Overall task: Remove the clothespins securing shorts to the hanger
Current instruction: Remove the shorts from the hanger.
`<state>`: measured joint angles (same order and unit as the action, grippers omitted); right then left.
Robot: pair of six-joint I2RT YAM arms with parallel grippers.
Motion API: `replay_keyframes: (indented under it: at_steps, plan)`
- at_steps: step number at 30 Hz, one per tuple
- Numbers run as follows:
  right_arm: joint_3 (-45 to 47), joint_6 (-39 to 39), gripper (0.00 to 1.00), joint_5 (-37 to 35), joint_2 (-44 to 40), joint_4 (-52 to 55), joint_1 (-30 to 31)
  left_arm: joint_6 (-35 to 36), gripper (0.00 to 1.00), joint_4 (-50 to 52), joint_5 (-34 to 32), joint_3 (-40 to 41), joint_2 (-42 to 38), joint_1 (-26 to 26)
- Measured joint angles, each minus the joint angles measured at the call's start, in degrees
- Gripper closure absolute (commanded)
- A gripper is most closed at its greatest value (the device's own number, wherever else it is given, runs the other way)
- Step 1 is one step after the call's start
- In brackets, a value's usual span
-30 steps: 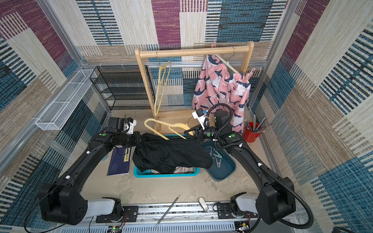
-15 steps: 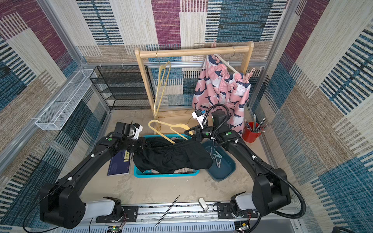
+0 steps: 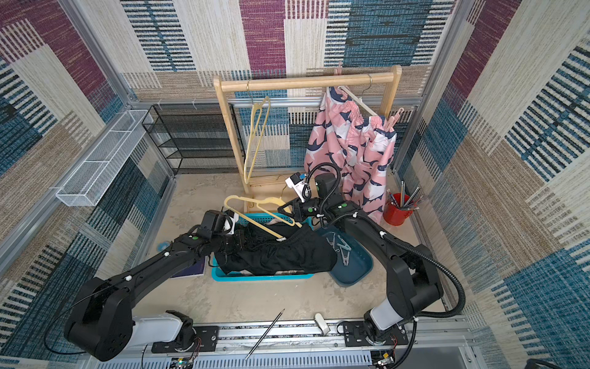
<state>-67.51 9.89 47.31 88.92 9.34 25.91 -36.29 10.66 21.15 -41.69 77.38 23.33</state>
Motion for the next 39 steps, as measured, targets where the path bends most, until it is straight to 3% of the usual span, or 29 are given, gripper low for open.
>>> replay_keyframes:
  at_steps: [10, 15, 17, 20, 27, 39]
  plan:
    - [-0.17, 0.55, 1.0, -1.53, 2.45, -0.48, 0.98, -2.75, 1.0, -11.32, -1.57, 4.85, 4.31, 2.29]
    - [-0.17, 0.55, 1.0, -2.34, 2.69, -0.48, 1.09, -2.93, 0.42, -11.52, -1.68, 4.61, 2.08, 2.47]
    - [-0.24, 0.55, 1.0, -2.47, 2.69, -0.46, 1.09, -2.86, 0.28, -9.4, -1.79, 3.15, -0.09, 2.56]
    - [-0.31, 0.5, 1.0, -2.95, 2.71, -0.42, 1.07, -1.75, 0.17, -4.48, -3.5, -0.31, -3.67, 2.51]
    - [-1.14, -0.37, 1.0, -3.3, 2.56, 0.87, 1.09, 2.82, 0.02, 7.28, -4.92, -6.23, -10.36, -2.4]
    - [-3.52, -4.46, 1.0, -0.04, 1.49, 5.11, 0.79, 10.21, 0.01, 18.29, 4.76, -15.52, -11.8, -17.29]
